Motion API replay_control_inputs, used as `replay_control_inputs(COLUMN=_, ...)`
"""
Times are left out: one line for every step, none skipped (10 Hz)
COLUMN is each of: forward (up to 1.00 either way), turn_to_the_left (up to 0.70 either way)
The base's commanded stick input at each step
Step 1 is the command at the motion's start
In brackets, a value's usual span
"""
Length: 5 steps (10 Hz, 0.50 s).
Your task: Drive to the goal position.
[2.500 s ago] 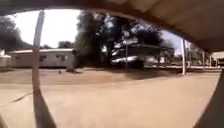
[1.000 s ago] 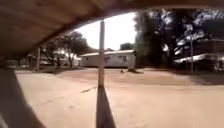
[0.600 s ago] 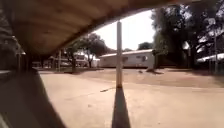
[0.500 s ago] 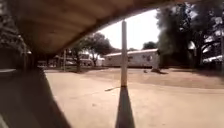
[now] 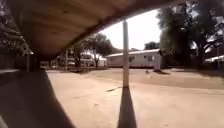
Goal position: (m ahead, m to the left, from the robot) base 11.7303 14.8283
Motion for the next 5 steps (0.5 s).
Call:
replay_control_inputs(forward=0.48, turn_to_the_left=0.18)
replay_control_inputs(forward=0.85, turn_to_the_left=0.34)
replay_control_inputs(forward=0.85, turn_to_the_left=0.34)
replay_control_inputs(forward=0.85, turn_to_the_left=0.34)
replay_control_inputs(forward=0.85, turn_to_the_left=0.34)
